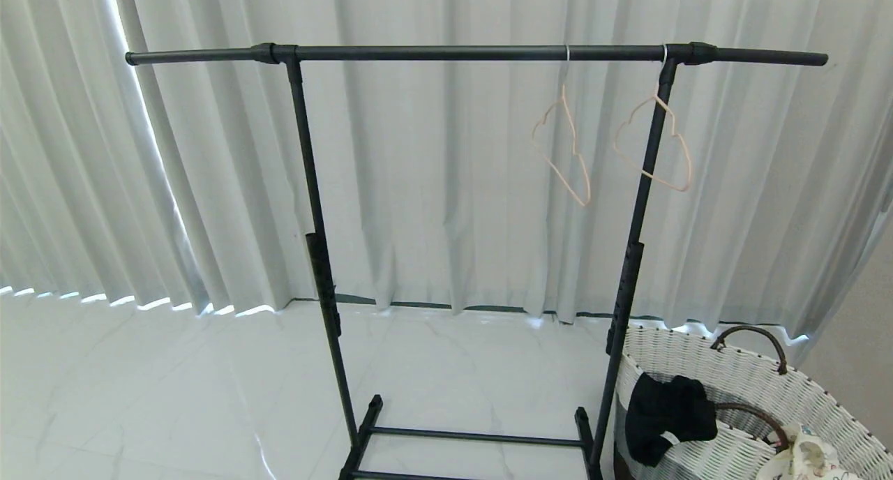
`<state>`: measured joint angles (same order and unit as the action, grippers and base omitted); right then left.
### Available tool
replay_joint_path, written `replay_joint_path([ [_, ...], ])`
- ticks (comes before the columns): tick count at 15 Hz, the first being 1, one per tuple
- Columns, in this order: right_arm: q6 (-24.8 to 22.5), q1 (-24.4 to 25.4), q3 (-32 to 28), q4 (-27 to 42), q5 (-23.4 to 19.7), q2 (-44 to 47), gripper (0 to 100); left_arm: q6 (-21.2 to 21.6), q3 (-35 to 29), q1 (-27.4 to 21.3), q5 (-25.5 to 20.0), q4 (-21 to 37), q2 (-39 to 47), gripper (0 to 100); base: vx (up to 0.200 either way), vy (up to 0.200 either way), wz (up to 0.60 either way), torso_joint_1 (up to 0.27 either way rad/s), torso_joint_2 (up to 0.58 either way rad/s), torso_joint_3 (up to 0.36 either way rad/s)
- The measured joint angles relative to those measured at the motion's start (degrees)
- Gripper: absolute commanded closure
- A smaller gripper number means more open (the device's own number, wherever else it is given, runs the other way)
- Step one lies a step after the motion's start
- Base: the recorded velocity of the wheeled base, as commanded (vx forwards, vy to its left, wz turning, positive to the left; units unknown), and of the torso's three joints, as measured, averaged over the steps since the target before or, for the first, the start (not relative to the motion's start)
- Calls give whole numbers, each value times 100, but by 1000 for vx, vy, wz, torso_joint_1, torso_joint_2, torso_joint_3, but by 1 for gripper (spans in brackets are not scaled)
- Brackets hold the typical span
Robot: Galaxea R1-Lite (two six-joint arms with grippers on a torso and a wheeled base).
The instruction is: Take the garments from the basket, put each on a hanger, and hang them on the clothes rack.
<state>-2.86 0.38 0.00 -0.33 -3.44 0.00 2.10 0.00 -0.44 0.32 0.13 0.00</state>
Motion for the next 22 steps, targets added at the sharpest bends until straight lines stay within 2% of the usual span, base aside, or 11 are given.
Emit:
replay_joint_path([
  [4, 11, 4, 0, 1, 2, 0, 0, -7, 0, 0, 1, 2, 0, 0, 0, -200, 0, 2, 2, 6],
  [10, 22, 0, 0, 4, 2, 0, 0, -18, 0, 2, -5, -6, 0, 0, 0, 0, 0, 0, 0, 0],
  [16, 33, 4, 0, 6, 5, 0, 0, -32, 0, 0, -7, -2, 0, 0, 200, 0, 0, -1, 2, 5],
  [22, 35, 0, 0, 1, 2, 0, 0, -145, 0, 0, 11, -4, 0, 0, 0, 0, 0, 0, 0, 0],
])
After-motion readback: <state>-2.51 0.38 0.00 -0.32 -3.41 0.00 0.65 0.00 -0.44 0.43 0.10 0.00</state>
